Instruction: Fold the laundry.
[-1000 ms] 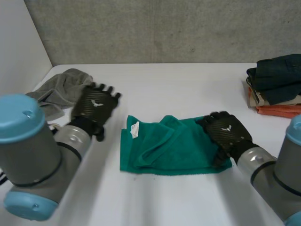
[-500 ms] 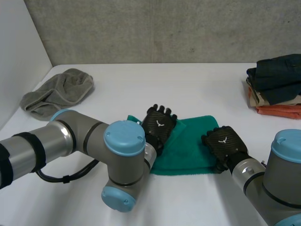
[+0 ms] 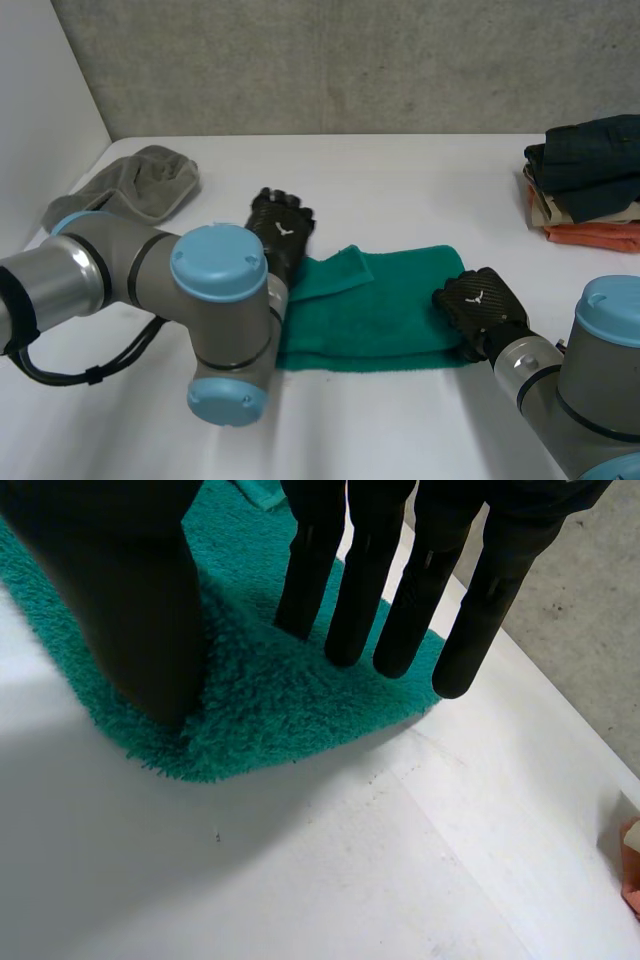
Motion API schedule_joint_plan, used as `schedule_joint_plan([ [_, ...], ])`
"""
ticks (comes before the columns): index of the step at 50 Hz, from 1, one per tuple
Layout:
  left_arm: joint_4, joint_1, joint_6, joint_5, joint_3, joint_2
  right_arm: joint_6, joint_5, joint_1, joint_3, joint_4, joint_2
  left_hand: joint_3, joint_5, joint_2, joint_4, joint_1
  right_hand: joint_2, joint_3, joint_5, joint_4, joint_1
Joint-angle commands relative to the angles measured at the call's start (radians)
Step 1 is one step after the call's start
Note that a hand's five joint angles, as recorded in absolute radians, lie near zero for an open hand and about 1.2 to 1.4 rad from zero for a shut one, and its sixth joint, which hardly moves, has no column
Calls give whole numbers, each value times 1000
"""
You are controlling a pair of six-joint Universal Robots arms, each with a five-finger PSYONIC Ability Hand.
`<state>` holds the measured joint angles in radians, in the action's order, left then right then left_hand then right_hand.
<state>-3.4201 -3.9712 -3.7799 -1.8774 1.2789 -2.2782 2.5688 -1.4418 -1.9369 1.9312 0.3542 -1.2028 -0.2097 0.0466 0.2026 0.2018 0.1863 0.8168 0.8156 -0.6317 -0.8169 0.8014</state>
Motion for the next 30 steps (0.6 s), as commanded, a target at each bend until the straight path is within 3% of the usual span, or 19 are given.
schedule_joint_plan([
  [1, -1, 59, 19, 75, 13, 16, -9, -5, 9, 0, -1, -1, 20, -31, -13, -12, 4, 389, 390, -400, -389, 405],
  [6, -4, 72, 48, 205, -16, -27, -29, -9, 12, 3, -3, -4, 23, -34, -16, -15, 1, 404, 406, -415, -404, 420],
  [9, -14, 70, 45, 231, -65, -99, -29, -11, 6, 5, -4, -4, 20, -31, -13, -12, 4, 401, 403, -412, -401, 417],
  [16, -13, 49, 29, 190, -231, -264, -30, -11, -4, 14, -3, -3, 8, -19, -1, 0, 15, 404, 406, -415, -404, 420],
  [18, -14, 11, 20, 157, -271, -288, -30, -9, -4, 15, -3, -3, -1, -11, 8, 9, 24, 416, 417, -427, -416, 431],
  [22, -21, -78, 12, 57, -296, -285, -38, -9, 1, 17, -1, -8, -7, -5, 14, 15, 30, 522, 523, -532, -521, 537],
  [26, -21, -115, 20, -9, -299, -276, -59, -11, 10, 20, -3, -14, -4, -8, 11, 12, 27, 575, 576, -585, -574, 590],
  [30, -11, -123, 23, -12, -265, -204, -76, -11, 15, 22, -4, -14, 8, -19, -1, 0, 15, 579, 581, -590, -579, 595],
])
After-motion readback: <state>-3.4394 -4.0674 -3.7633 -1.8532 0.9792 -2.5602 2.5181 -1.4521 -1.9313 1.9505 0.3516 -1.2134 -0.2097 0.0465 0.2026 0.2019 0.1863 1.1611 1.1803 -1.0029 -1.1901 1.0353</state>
